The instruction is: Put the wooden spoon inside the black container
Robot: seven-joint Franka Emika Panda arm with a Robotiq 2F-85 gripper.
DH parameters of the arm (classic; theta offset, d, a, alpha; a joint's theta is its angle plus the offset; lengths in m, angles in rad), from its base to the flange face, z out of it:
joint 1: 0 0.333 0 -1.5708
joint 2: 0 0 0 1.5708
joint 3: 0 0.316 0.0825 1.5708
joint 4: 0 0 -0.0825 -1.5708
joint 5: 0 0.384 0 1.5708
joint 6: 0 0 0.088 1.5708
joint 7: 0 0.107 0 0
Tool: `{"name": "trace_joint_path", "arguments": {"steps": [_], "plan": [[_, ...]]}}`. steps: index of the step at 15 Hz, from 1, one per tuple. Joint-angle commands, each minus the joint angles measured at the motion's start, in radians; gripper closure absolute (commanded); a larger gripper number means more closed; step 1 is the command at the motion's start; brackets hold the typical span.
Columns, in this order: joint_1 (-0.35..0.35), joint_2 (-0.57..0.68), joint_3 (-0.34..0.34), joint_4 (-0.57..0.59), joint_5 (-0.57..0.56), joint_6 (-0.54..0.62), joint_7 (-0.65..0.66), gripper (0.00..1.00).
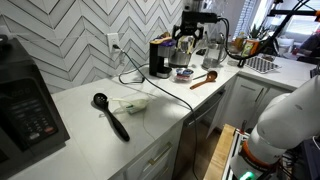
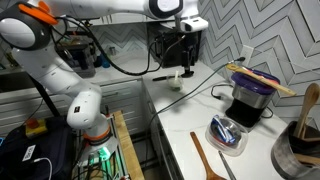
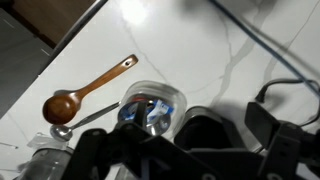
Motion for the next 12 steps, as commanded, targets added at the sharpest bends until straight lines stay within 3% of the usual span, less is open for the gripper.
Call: {"name": "trace_joint_path", "arguments": {"steps": [1, 6, 8, 12], "plan": [[-0.011, 0.003, -0.031, 0.012, -0.011, 0.004, 0.002, 0.00], [-0.024, 0.005, -0.044, 0.023, -0.014, 0.007, 0.008, 0.00], [-0.062, 0.034, -0.018, 0.026, -0.098, 0.077, 0.139, 0.00], [-0.115, 0.090, -0.074, 0.034, -0.213, 0.156, 0.260, 0.00]]}}
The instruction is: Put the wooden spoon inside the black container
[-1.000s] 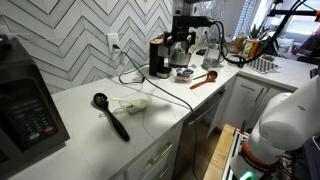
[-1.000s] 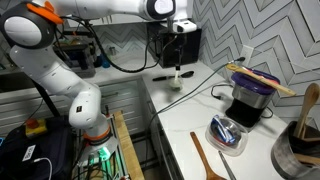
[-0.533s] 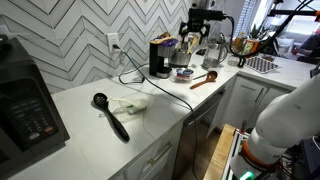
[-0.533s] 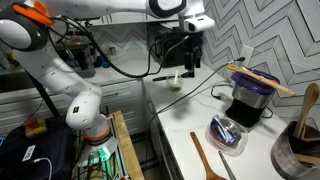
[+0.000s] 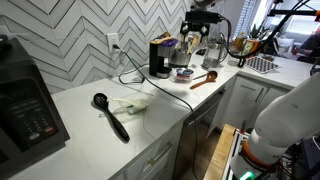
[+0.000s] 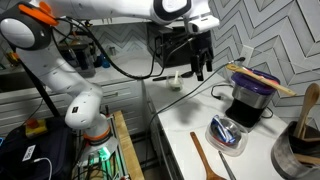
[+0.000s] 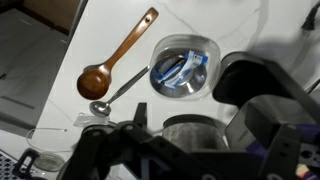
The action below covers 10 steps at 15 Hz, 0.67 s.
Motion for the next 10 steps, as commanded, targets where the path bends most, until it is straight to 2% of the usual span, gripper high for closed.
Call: {"name": "trace_joint_path", "arguments": {"steps": [1, 6, 10], "plan": [[-0.058, 0.053, -0.047, 0.005, -0.104, 0.045, 0.113, 0.00], [-0.124, 0.039, -0.115, -0.058, -0.243, 0.032, 0.293, 0.00], [-0.167, -0.013, -0.143, -0.169, -0.328, -0.004, 0.473, 0.00]]}}
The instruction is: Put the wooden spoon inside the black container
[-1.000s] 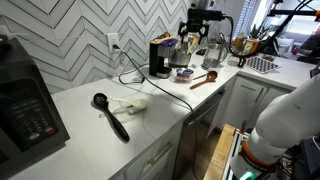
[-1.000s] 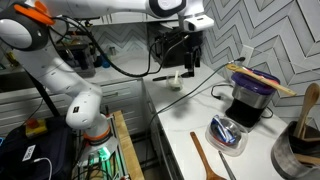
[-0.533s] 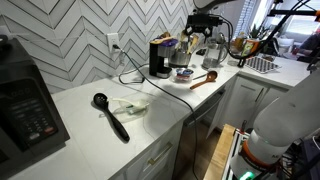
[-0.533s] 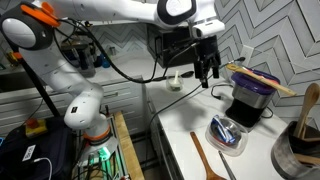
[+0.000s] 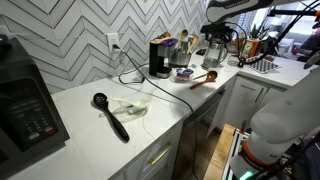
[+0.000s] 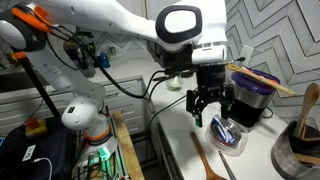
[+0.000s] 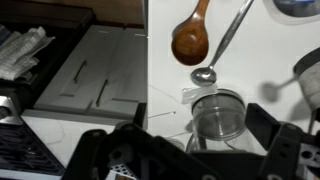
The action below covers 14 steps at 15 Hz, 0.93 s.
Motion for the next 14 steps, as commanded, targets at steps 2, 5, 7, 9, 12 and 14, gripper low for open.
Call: {"name": "trace_joint_path", "arguments": {"steps": [2, 5, 7, 9, 12, 14], "plan": [[0.003, -0.018, -0.029, -0.046, -0.038, -0.038, 0.091, 0.00], [-0.005, -0.041, -0.032, -0.095, -0.052, -0.057, 0.146, 0.00], [-0.005, -0.046, -0.031, -0.096, -0.052, -0.059, 0.152, 0.00], [0.001, -0.041, -0.036, -0.102, -0.039, -0.047, 0.134, 0.00], [0.024, -0.024, -0.101, -0.163, 0.032, 0.067, -0.036, 0.00], [0.014, 0.016, -0.133, -0.193, 0.065, 0.126, -0.137, 0.00]]}}
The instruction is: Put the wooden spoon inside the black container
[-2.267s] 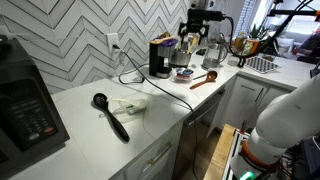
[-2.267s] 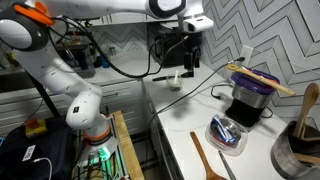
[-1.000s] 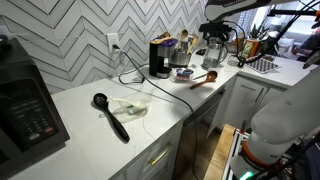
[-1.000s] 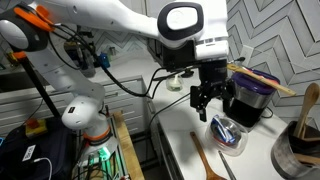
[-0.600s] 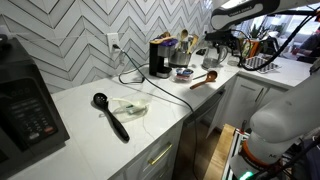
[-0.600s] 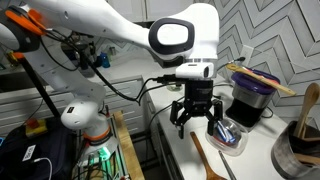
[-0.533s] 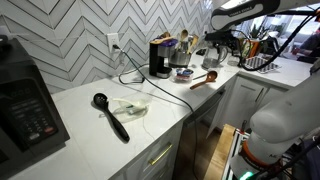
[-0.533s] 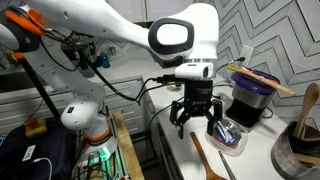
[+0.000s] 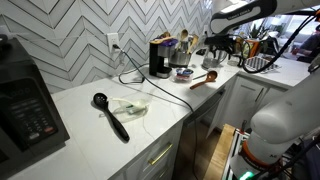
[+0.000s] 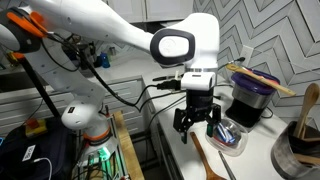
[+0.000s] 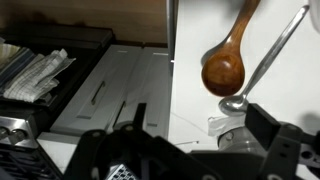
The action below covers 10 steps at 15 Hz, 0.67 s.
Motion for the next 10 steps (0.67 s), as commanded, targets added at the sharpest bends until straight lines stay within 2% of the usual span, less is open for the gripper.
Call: {"name": "trace_joint_path", "arguments": {"steps": [1, 3, 7, 9, 10], "plan": [[0.000, 0.059, -0.082, -0.060, 0.061, 0.112, -0.164, 0.00], [-0.019, 0.099, -0.106, -0.075, 0.078, 0.151, -0.182, 0.00], [-0.043, 0.164, -0.124, -0.118, 0.077, 0.204, -0.104, 0.00], [-0.045, 0.198, -0.119, -0.127, 0.069, 0.191, -0.014, 0.00], [-0.047, 0.202, -0.114, -0.129, 0.027, 0.210, 0.050, 0.00]]}}
